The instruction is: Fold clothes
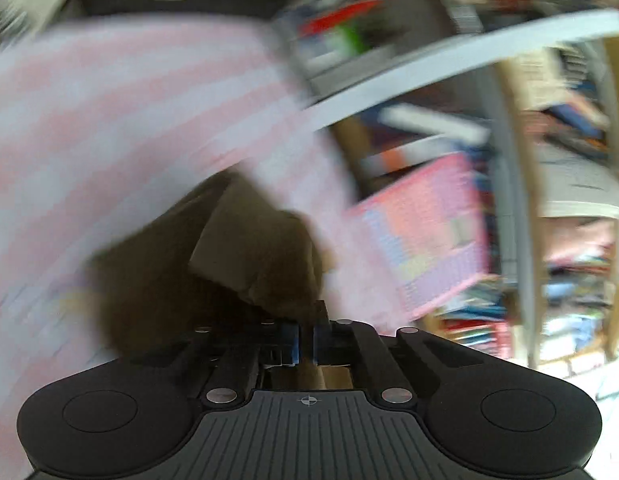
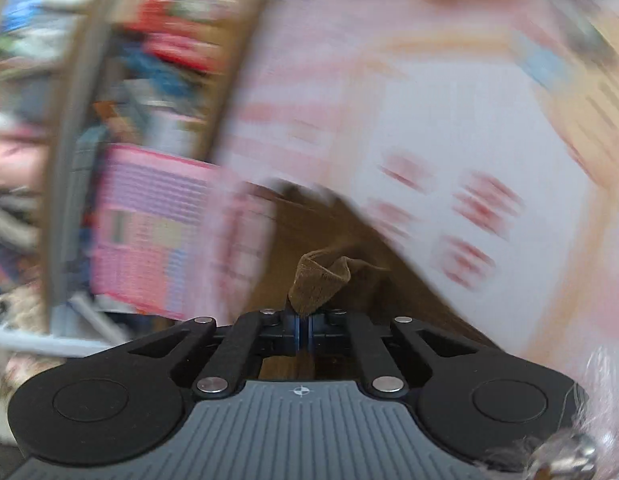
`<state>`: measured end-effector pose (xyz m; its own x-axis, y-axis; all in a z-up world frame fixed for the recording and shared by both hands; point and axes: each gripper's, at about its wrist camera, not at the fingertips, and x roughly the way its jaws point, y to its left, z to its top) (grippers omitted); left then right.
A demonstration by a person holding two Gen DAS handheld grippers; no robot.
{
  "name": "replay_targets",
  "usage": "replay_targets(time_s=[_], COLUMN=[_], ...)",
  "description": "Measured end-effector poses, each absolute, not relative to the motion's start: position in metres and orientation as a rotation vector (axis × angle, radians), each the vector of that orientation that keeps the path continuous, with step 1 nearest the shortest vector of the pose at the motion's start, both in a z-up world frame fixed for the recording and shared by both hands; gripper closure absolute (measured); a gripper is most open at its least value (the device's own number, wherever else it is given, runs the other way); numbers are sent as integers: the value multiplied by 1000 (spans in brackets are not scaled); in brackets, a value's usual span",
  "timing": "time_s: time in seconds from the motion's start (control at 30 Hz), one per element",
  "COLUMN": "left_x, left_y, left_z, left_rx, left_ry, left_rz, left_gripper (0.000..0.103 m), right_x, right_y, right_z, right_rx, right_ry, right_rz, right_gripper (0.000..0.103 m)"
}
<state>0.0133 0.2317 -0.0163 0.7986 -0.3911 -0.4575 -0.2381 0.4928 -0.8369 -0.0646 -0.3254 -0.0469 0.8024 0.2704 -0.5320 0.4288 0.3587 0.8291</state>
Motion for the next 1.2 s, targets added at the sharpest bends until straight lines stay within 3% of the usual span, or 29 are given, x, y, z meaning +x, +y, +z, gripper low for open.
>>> replay_targets(time_s=[0.1,0.17,0.23,0.33,0.47,0.67,0.83,1.0,1.13,1.2], left_x=[13,1,-9,-22,-31,-19,-27,-37,-41,-43], left_y=[232,237,241,246,247,243,250,256,260,262], left_z=[26,21,-9,-68,-97,-55,-65,-85,-90,-85], left_rx=[-1000,-979,-978,-995,-1047,-1021,-1014,-1019,-1043,-1025], left_ry=[551,560,663,846,877,746,773,825,829,829], left_rz=[-226,-239,-196,-84,-35,-155,-121,-74,-58,-48], left_gripper=[99,99,98,99,98,99,99,99,94,89], right_x=[-66,-87,-109,-124,-134,-107,-109,-123,-134,-142], right_y=[-326,-329,-330,-327,-320,-319,-316,-311,-315,-320], right_z=[11,33,19,-48,-95,-51,15,-62,-84,-79], right_rx=[1131,1091,1091,1149,1159,1054,912,942,952,955], right_ry=[501,424,474,728,837,748,553,826,857,836], right_rz=[18,46,3,-126,-228,-139,-23,-143,-196,-216], right_gripper=[100,100,100,100,100,100,100,99,89,77])
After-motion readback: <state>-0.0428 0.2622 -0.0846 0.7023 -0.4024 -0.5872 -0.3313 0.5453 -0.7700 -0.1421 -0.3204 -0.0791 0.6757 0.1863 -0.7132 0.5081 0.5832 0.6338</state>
